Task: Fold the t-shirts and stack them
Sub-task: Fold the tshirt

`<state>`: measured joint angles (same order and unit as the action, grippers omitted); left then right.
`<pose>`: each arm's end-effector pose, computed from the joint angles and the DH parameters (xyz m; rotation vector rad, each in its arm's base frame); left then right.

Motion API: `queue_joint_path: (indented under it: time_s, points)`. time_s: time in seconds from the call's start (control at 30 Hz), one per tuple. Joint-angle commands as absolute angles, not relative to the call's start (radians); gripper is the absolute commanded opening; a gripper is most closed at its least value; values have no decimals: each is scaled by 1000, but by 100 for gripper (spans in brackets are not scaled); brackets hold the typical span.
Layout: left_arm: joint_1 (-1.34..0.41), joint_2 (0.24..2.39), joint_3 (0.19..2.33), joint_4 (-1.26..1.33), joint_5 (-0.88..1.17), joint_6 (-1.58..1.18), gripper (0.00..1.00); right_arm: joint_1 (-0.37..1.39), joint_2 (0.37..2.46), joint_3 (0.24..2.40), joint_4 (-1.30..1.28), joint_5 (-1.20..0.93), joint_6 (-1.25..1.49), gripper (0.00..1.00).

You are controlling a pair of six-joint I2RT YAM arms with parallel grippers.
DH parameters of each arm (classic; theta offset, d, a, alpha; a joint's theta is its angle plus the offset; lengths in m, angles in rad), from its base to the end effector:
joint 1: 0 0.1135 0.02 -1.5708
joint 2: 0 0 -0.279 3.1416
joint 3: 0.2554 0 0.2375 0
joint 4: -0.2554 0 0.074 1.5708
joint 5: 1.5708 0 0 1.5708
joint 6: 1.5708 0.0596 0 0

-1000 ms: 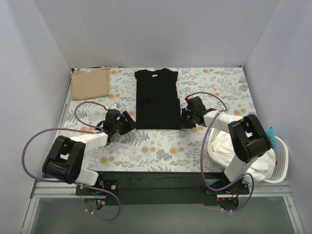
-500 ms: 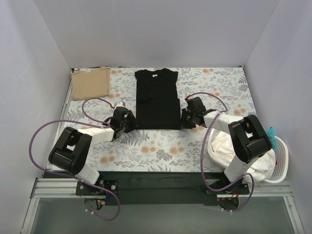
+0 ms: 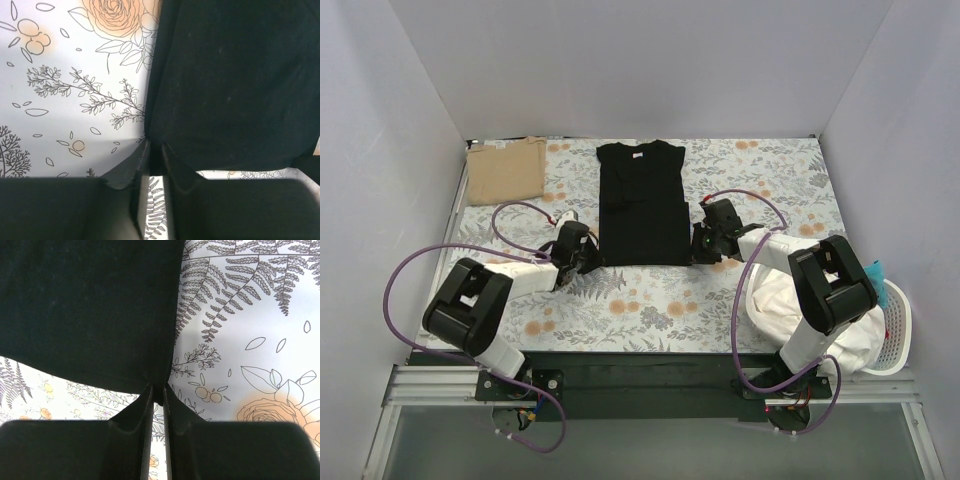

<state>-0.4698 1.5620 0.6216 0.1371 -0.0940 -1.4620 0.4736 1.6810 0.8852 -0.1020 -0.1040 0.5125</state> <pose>0.2647 -0.1281 0.1463 -1.2435 2.1968 -0.7707 0.2975 0.1594 0.1644 0.0032 2.5443 0.5378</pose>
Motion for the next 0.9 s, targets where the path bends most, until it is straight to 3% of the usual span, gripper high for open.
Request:
queue_joint_path:
  time_s: [0.0,0.03,0.13,0.87]
  points:
    - [-482,1586,611,57,-110,-1456,9,485,1663,865,-138,-91,511,15]
    - [-482,1583,604,66,-106,-1451,0,483,1666,867,-141,-94,509,11]
    - [-482,1563,589,93,-86,-1437,0,483,1664,870,-149,-103,500,1]
    - [-543,1019,512,-142,-22,-1400,0,558,1215,761,-351,-28,497,1]
